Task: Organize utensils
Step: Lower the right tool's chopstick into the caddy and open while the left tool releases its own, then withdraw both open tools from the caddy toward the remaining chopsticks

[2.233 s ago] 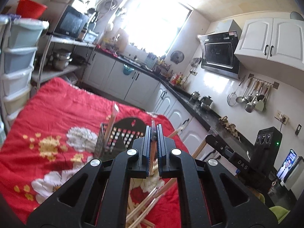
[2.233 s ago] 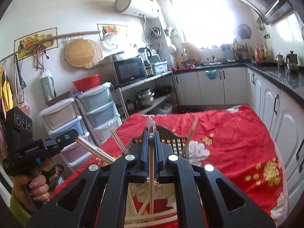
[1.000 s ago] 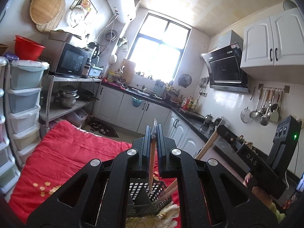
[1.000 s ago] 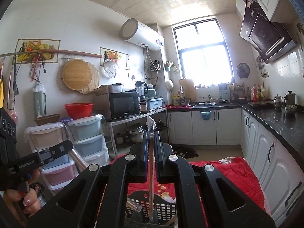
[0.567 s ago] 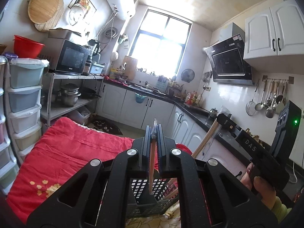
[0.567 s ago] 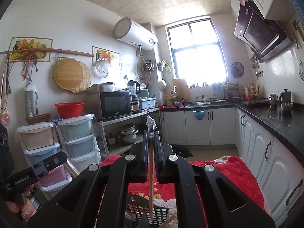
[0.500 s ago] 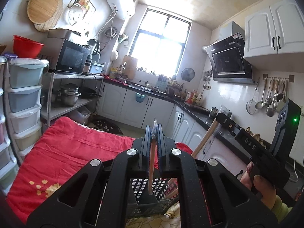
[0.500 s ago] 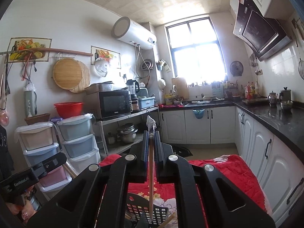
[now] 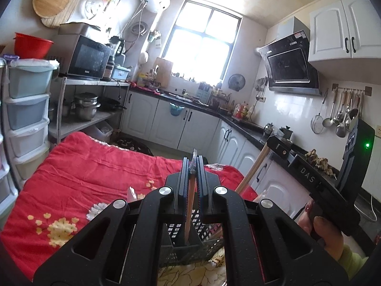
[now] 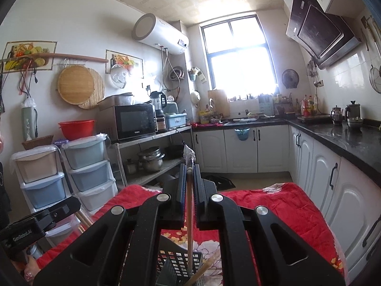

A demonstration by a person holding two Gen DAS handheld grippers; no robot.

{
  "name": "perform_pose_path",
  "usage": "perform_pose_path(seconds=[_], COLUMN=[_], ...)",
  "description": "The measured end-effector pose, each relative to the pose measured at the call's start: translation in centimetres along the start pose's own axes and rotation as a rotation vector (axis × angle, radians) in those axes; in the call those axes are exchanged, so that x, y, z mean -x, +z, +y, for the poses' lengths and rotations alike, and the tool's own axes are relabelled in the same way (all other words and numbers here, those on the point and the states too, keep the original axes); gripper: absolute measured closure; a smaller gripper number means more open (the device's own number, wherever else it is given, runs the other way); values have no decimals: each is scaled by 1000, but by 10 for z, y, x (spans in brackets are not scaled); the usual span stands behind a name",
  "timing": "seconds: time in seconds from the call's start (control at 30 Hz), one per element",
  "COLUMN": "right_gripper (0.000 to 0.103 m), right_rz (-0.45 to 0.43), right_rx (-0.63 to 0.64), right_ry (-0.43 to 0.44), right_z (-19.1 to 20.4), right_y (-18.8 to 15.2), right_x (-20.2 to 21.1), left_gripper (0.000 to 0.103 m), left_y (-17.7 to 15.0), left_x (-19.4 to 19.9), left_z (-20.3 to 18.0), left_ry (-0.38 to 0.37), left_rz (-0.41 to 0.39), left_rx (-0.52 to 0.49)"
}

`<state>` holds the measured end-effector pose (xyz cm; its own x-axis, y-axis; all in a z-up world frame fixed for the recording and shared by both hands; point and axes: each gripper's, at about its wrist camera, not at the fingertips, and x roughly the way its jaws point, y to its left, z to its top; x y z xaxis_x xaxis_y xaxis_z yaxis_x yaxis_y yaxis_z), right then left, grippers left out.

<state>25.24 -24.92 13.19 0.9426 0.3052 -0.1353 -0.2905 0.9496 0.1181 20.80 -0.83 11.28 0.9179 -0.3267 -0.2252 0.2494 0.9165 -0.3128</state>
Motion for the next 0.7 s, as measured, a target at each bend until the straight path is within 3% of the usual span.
perform_pose_path(seconds=[0.27,0.33,0.43,0.67,0.7], right_gripper=[92,72,70,51,49], right_rz=[57,58,66,93,101], right_rx=[-40,-56,-68,-63,-66], right_ry=[-11,-13,-8,3,3], right_z=[-7,-9,-12,-15,-16], right_y=[-17,-19,-21,-19,-19], right_x=[-7,-4,2,17,20], left_gripper=[99,92,80,53,46], left_y=[-12,-12,-13,-12,-11], left_x=[-6,-6,-2,8,11], left_z=[5,6,6,8,9], left_ry=[11,20,26,49,50], left_rz=[49,56,61,68,68], left_rx=[13,15,15,25,31])
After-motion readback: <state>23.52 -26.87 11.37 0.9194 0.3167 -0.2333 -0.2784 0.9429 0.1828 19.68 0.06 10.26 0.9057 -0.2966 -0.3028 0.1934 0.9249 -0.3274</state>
